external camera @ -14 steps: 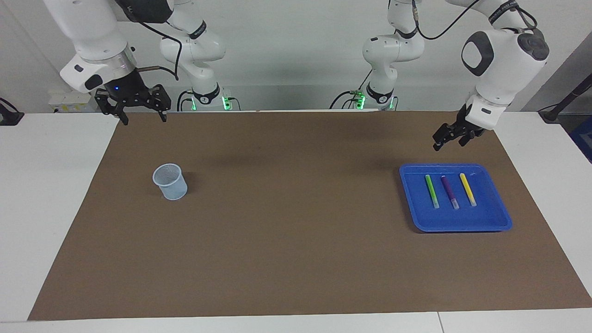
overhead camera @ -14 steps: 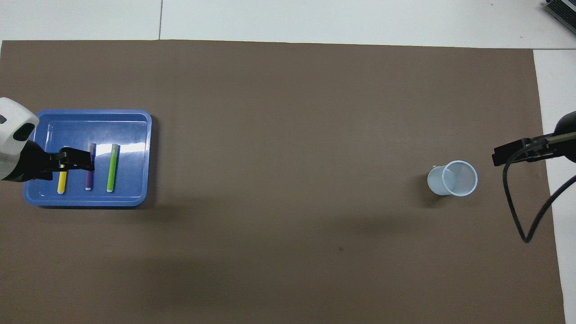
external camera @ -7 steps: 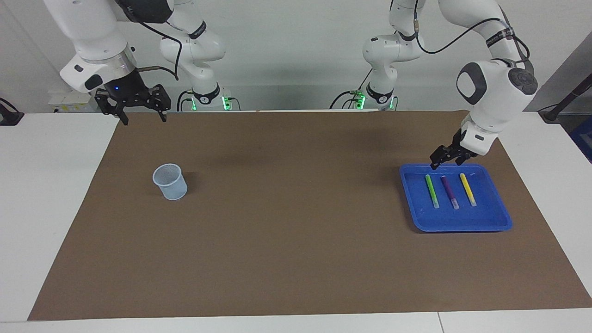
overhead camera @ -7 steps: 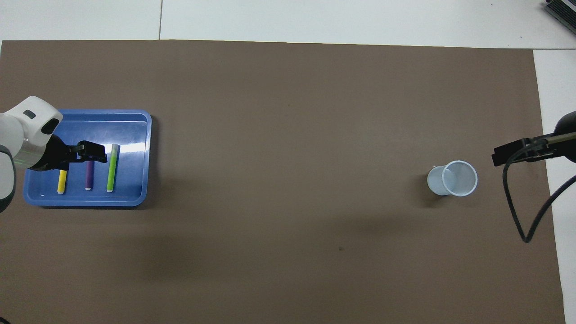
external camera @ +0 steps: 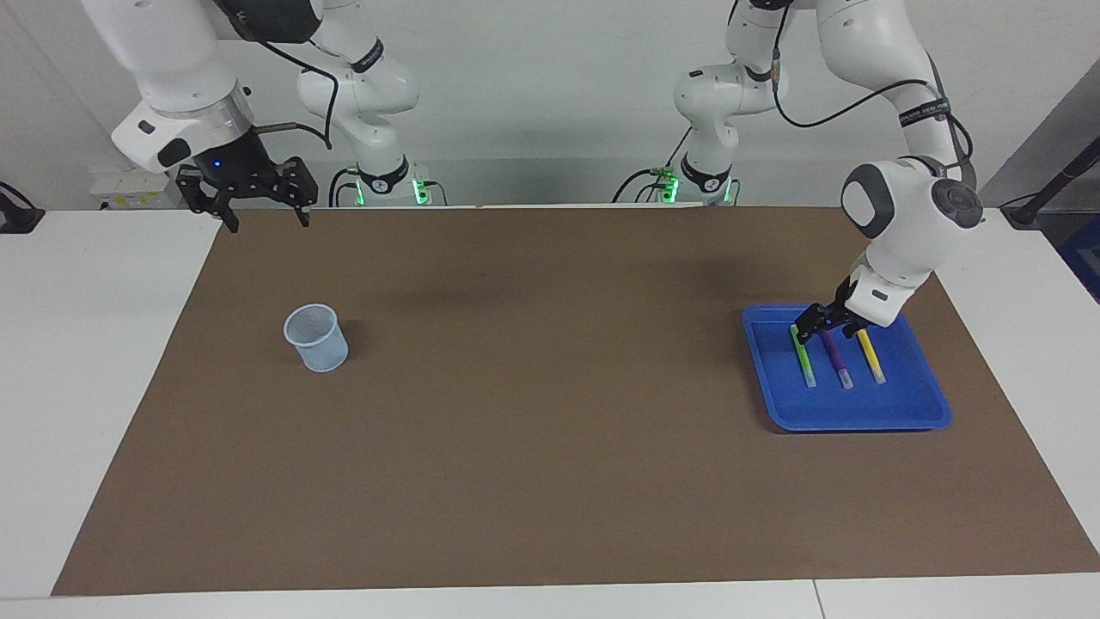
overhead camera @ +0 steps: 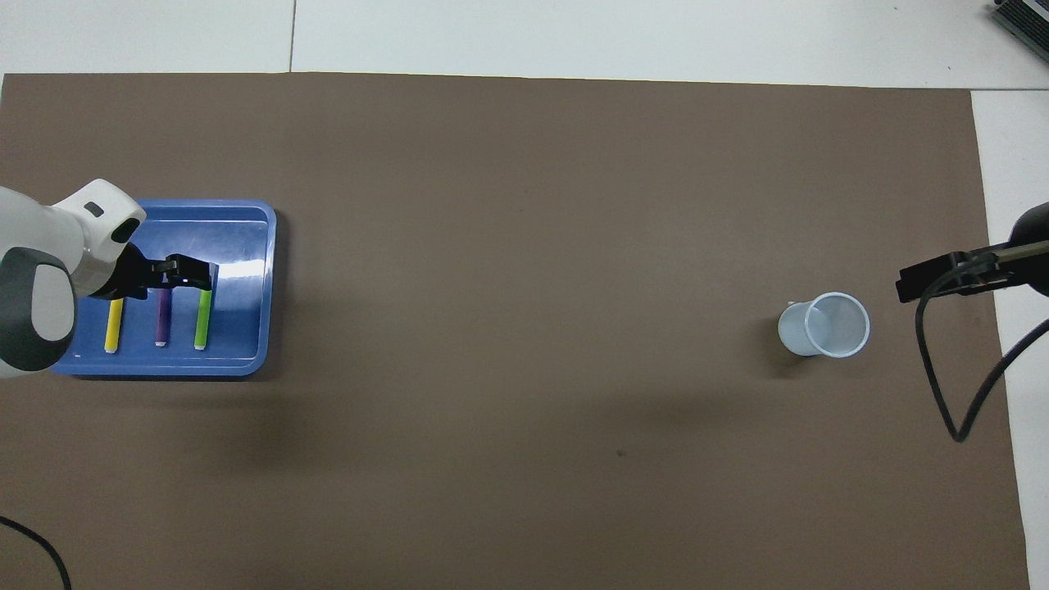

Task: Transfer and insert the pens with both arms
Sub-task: 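Lower the left gripper onto the green pen in the tray and grasp it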

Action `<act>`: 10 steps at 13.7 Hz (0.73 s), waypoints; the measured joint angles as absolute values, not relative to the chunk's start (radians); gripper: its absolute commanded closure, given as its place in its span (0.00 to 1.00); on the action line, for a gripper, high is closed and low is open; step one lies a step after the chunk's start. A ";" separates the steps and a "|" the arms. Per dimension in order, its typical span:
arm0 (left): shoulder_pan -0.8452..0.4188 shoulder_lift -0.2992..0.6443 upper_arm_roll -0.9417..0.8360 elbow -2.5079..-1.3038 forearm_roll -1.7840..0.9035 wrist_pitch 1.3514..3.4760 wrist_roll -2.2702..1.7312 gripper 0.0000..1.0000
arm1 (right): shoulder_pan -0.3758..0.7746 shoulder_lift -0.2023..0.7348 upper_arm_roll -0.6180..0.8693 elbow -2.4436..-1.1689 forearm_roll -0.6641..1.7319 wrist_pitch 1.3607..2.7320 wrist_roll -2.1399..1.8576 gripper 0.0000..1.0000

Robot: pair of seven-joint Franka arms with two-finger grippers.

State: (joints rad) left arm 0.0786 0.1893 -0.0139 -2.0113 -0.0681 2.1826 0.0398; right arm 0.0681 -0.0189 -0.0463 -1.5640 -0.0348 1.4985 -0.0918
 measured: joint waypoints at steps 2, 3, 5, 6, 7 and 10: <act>0.079 0.235 -0.014 -2.011 -0.068 2.238 0.043 0.00 | 0.068 -0.019 -0.046 -1.564 -0.035 1.498 -0.092 0.00; 0.079 0.257 -0.015 -2.011 -0.068 2.268 0.043 0.00 | 0.068 -0.019 -0.046 -1.564 -0.035 1.498 -0.092 0.00; 0.079 0.290 -0.017 -2.011 -0.068 2.306 0.044 0.01 | 0.068 -0.019 -0.046 -1.564 -0.035 1.498 -0.092 0.00; 0.079 0.300 -0.017 -2.011 -0.068 2.315 0.044 0.07 | 0.068 -0.019 -0.046 -1.564 -0.035 1.498 -0.092 0.00; 0.079 0.305 -0.018 -2.011 -0.068 2.320 0.044 0.13 | 0.068 -0.019 -0.046 -1.564 -0.035 1.498 -0.092 0.00; 0.078 0.309 -0.020 -2.011 -0.068 2.332 0.045 0.36 | 0.068 -0.019 -0.046 -1.564 -0.035 1.498 -0.092 0.00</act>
